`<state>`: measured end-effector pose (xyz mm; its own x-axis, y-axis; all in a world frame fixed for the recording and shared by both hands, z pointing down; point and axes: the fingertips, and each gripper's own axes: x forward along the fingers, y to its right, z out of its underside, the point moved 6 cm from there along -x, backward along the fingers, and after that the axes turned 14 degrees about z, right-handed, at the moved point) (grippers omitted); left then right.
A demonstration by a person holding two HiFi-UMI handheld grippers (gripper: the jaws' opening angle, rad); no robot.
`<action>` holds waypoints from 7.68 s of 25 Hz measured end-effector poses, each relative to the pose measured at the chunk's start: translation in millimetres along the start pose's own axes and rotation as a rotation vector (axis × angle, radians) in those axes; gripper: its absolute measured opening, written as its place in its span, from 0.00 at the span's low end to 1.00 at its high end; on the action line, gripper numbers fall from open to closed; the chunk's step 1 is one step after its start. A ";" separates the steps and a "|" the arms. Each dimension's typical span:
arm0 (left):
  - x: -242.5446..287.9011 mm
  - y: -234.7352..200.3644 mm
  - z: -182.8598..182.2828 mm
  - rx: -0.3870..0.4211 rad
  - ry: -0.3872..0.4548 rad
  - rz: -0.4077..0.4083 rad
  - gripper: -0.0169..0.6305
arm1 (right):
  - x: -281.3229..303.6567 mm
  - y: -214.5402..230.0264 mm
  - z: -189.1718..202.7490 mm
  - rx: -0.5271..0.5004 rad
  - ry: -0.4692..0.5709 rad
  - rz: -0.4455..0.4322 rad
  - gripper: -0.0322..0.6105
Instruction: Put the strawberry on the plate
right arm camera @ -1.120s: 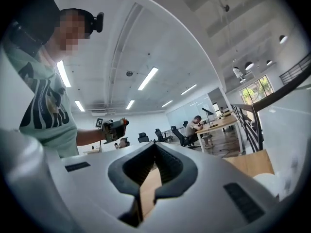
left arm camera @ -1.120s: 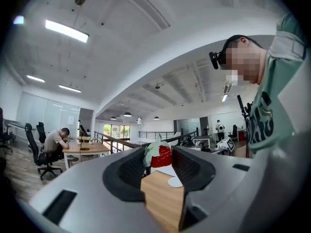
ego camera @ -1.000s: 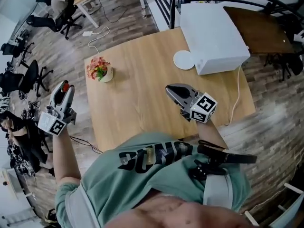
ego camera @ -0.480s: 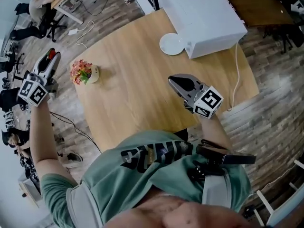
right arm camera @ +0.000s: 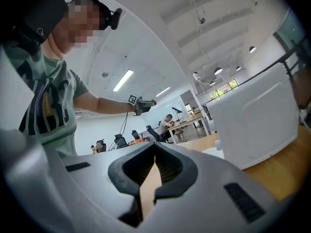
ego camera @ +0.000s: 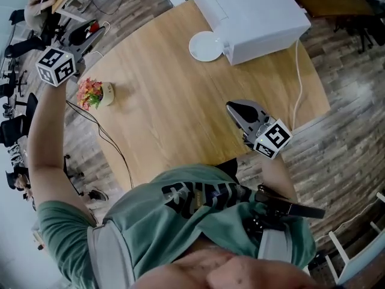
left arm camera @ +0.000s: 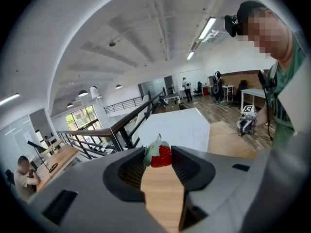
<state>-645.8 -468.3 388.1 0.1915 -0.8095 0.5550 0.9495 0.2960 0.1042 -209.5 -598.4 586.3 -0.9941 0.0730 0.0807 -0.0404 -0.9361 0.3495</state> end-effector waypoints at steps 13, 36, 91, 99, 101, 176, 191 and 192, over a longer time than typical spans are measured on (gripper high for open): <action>146.3 -4.8 33.8 0.026 -0.179 0.142 0.29 | -46.7 76.7 -1.3 -0.103 0.039 0.231 0.06; 314.3 49.1 110.9 0.015 -0.335 0.362 0.29 | -40.8 105.0 16.6 -0.107 0.065 0.322 0.06; 384.5 85.0 166.2 -0.052 -0.457 0.396 0.49 | -49.5 107.2 29.9 -0.091 0.049 0.317 0.06; 360.9 81.0 158.2 -0.067 -0.422 0.359 0.49 | -40.6 96.3 15.1 -0.115 0.052 0.296 0.06; 351.1 80.9 153.2 -0.072 -0.405 0.350 0.49 | -37.2 92.0 10.8 -0.121 0.051 0.288 0.06; -226.8 670.0 99.0 -0.276 0.456 0.290 0.03 | -348.1 -375.3 16.2 -0.251 0.065 0.239 0.06; -289.3 620.4 156.0 -0.202 0.512 0.511 0.03 | -278.1 -468.3 38.8 -0.264 0.085 0.393 0.06; -304.5 609.3 168.6 -0.185 0.515 0.528 0.03 | -263.8 -484.1 41.3 -0.268 0.094 0.420 0.06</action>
<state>-167.5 44.0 421.8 0.6810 -0.7315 0.0326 0.7168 0.6569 -0.2339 76.5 -150.3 434.3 -0.9344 -0.3483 0.0744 0.3524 -0.9344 0.0515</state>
